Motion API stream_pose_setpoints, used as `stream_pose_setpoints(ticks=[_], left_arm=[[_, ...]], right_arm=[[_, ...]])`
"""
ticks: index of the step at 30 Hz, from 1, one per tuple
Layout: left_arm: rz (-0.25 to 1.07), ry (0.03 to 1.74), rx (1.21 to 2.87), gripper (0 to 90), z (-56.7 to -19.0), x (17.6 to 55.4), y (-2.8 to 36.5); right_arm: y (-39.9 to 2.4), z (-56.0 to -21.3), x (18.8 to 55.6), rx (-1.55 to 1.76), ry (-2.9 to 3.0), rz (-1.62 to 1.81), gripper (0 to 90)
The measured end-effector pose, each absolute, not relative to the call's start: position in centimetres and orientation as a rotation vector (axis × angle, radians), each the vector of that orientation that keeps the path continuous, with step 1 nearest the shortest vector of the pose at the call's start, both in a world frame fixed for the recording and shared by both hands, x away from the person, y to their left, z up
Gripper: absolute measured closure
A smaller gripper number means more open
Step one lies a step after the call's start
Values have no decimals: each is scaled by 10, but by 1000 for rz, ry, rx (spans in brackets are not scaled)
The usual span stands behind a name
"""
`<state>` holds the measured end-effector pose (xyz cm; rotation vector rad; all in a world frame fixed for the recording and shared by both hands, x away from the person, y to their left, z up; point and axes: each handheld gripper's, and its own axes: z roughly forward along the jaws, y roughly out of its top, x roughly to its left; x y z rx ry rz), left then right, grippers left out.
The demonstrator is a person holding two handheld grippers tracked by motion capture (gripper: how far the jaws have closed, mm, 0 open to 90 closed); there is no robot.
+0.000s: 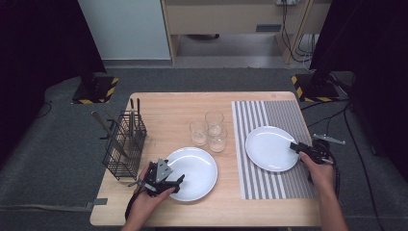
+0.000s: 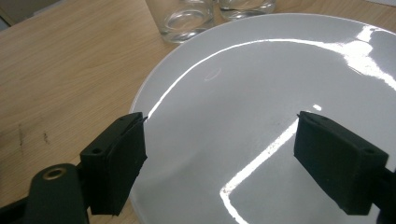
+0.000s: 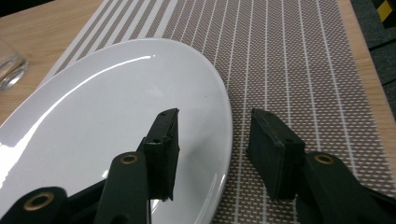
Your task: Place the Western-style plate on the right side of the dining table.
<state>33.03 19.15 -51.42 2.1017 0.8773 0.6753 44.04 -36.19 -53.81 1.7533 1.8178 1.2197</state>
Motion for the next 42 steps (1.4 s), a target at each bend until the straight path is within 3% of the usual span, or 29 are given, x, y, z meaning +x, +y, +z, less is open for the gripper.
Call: stream_pose_setpoints(ticks=[17, 23, 30, 39, 42], left_arm=[[661, 893, 2093, 132, -515, 333, 191], [628, 873, 2113, 102, -516, 332, 190], [603, 847, 2125, 64, -513, 333, 189], [631, 813, 2137, 45, -496, 339, 186], [573, 835, 2112, 50, -487, 344, 189]], right_arm=[[-342, -514, 424, 1582, 1852, 1244, 378], [-313, -507, 419, 1518, 1958, 1202, 220], [-291, -491, 403, 1398, 2060, 1201, 101], [-276, -483, 387, 1334, 2090, 1201, 113], [-276, -478, 383, 1332, 2065, 1238, 117]])
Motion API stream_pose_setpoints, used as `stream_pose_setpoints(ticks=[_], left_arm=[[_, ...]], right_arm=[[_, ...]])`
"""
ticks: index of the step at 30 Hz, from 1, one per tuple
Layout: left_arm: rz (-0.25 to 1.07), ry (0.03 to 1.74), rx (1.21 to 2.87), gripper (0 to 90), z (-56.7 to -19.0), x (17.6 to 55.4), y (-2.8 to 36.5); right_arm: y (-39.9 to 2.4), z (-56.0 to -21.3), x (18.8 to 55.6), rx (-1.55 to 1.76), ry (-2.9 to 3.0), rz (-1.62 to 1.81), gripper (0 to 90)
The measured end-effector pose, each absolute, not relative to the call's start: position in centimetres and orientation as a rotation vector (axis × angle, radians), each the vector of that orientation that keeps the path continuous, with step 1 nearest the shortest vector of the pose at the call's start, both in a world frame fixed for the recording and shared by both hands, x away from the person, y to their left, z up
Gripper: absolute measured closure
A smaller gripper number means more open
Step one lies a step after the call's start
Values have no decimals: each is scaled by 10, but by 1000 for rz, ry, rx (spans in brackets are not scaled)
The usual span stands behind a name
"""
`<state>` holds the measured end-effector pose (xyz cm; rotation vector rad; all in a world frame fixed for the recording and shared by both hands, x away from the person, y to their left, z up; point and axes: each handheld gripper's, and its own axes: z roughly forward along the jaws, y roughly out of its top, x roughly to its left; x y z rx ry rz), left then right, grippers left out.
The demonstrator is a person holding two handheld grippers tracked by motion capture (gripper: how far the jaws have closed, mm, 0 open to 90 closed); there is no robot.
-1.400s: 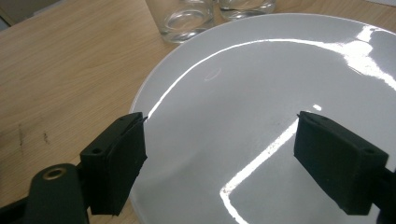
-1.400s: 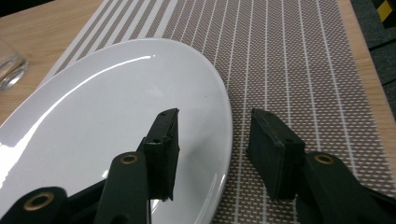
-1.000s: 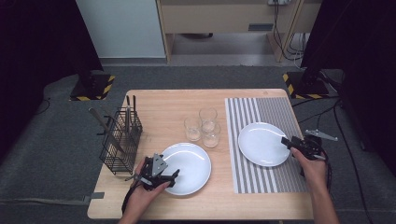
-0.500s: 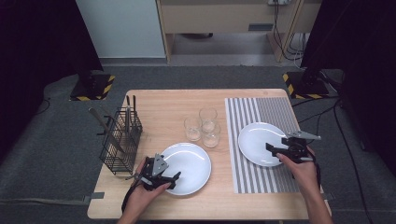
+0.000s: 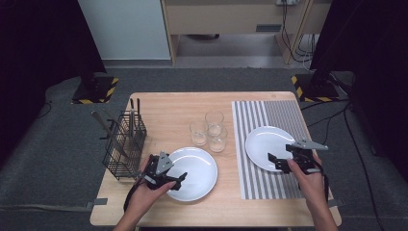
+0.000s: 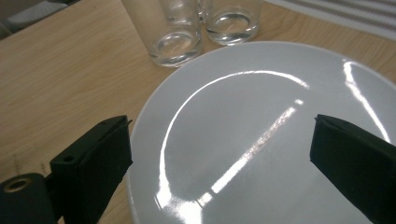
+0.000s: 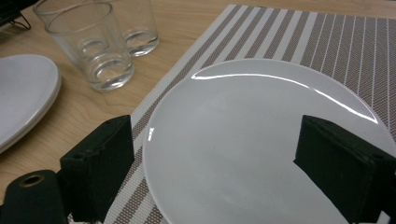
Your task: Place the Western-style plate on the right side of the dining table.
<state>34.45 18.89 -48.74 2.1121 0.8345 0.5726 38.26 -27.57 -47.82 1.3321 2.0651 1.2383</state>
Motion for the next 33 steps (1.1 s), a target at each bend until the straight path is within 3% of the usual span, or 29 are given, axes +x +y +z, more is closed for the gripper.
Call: stream_pose_setpoints(ticks=[5, 13, 33], left_arm=[[563, 860, 2109, 53, -481, 351, 195], [616, 882, 2067, 73, -453, 348, 207], [700, 918, 2000, 94, -401, 327, 244]], right_arm=[[-273, -483, 377, 1322, 2046, 1233, 76], [-274, -490, 372, 1272, 1995, 1192, 111], [-270, -492, 372, 1211, 2108, 1133, 70]])
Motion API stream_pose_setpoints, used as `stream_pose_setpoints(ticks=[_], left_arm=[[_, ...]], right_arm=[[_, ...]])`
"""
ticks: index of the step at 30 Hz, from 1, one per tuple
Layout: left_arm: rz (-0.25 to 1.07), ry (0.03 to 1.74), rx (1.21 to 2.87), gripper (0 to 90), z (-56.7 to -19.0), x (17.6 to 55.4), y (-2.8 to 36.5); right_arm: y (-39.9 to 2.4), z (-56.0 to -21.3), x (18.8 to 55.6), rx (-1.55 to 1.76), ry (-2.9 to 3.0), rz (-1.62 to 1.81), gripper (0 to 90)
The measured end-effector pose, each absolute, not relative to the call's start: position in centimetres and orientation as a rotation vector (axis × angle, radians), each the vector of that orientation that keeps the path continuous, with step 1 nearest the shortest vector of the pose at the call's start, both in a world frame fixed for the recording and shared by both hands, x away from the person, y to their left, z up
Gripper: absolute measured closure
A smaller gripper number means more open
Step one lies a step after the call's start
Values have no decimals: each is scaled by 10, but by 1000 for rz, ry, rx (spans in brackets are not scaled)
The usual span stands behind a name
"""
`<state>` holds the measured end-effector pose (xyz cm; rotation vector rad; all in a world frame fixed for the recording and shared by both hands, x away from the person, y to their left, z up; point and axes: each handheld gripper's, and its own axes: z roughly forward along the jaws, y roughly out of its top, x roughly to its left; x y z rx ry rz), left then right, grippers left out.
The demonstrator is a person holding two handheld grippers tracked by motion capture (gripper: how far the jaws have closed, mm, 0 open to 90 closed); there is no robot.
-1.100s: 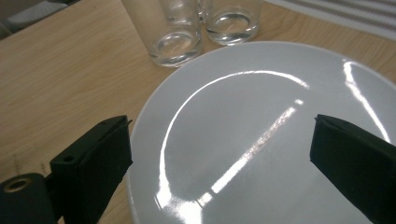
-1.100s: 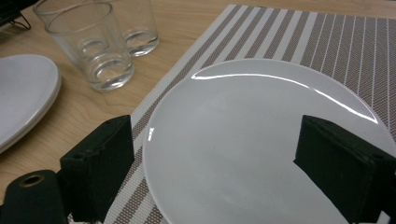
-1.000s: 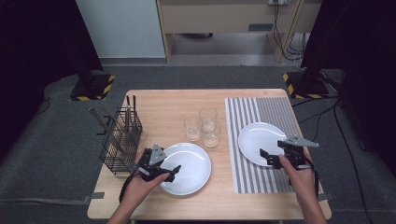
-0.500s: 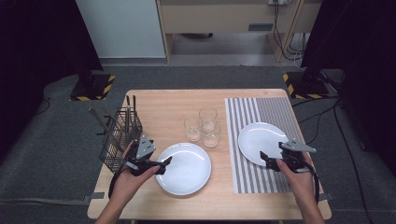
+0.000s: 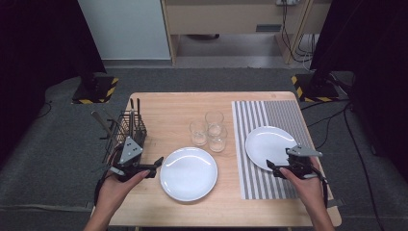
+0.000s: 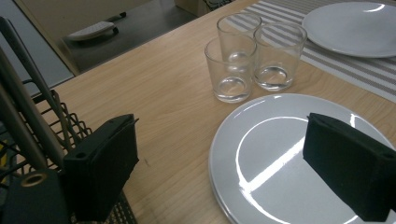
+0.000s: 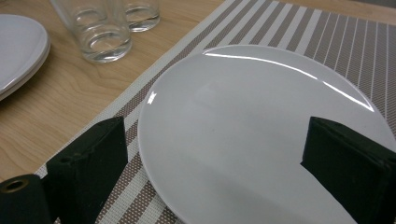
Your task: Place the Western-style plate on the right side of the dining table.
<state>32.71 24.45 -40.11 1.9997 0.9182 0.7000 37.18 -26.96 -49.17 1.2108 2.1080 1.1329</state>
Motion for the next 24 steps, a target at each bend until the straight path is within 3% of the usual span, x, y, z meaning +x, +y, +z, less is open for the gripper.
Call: stream_pose_setpoints(ticks=[7, 24], left_arm=[[737, 964, 1975, 94, -392, 325, 269], [776, 992, 1932, 95, -374, 307, 315]], right_arm=[[-270, -495, 372, 1197, 2105, 1119, 110], [-268, -494, 370, 1196, 2133, 1119, 115]])
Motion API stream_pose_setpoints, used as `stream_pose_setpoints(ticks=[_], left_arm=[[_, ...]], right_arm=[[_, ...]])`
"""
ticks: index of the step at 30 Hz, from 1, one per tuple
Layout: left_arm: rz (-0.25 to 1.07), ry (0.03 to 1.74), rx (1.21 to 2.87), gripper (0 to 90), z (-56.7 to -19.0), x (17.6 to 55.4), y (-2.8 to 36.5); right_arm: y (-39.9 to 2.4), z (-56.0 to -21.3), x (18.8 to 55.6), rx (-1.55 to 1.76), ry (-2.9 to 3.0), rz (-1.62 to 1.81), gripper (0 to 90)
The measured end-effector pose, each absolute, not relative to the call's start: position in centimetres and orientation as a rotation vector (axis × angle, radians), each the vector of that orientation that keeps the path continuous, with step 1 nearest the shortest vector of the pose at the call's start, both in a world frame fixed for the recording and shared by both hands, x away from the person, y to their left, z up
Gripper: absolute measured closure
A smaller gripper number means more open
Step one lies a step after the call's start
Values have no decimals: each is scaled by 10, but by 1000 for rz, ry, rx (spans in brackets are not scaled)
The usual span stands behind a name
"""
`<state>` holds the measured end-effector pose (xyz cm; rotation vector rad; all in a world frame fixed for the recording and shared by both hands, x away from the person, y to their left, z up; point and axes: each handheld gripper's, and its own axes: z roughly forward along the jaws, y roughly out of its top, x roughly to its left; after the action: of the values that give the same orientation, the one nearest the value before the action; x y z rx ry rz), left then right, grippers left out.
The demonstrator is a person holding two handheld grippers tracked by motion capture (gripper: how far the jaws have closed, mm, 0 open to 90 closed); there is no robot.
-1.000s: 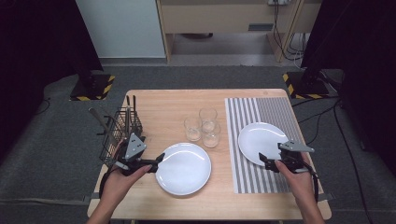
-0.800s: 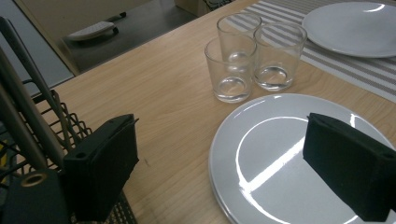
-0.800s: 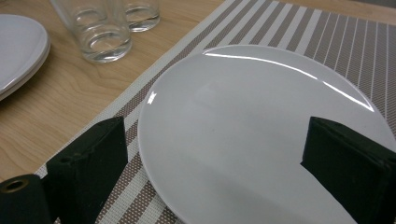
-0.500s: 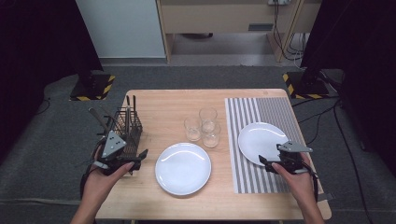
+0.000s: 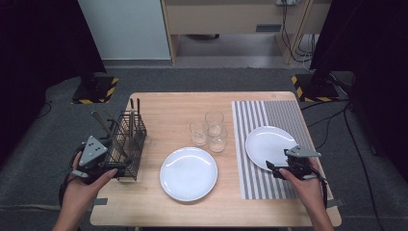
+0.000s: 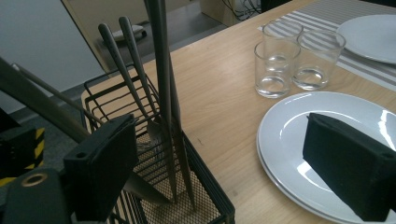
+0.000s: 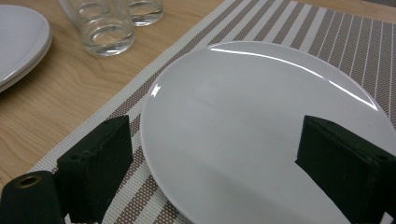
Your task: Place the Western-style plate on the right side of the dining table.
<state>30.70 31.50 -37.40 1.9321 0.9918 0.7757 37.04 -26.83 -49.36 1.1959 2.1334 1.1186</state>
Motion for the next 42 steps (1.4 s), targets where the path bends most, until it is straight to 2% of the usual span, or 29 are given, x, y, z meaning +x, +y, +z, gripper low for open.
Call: stream_pose_setpoints(ticks=[2, 3, 8, 17, 23, 26, 28, 29, 37, 39, 42], left_arm=[[755, 999, 1928, 96, -372, 306, 322], [792, 1008, 1947, 96, -370, 305, 327], [815, 1037, 1945, 94, -366, 306, 339], [861, 1142, 1963, 96, -369, 333, 366], [852, 1155, 1956, 116, -369, 357, 376], [855, 1161, 1947, 164, -369, 363, 379], [841, 1155, 1948, 272, -369, 367, 381], [841, 1137, 1967, 296, -370, 370, 381], [786, 1180, 1961, 418, -375, 378, 386], [782, 1166, 1948, 484, -375, 379, 386], [760, 1161, 1956, 514, -377, 381, 385]], right_arm=[[-268, -494, 370, 1206, 2135, 1120, 115], [-269, -494, 370, 1199, 2134, 1119, 114], [-270, -494, 370, 1210, 2126, 1118, 106], [-268, -496, 370, 1208, 2113, 1097, 84], [-265, -498, 369, 1197, 2115, 1083, 123], [-265, -498, 369, 1197, 2117, 1086, 139], [-265, -500, 370, 1197, 2118, 1076, 141], [-265, -501, 370, 1197, 2119, 1073, 142], [-266, -503, 370, 1207, 2122, 1065, 142], [-265, -505, 371, 1212, 2128, 1060, 141], [-265, -506, 371, 1204, 2129, 1057, 141]])
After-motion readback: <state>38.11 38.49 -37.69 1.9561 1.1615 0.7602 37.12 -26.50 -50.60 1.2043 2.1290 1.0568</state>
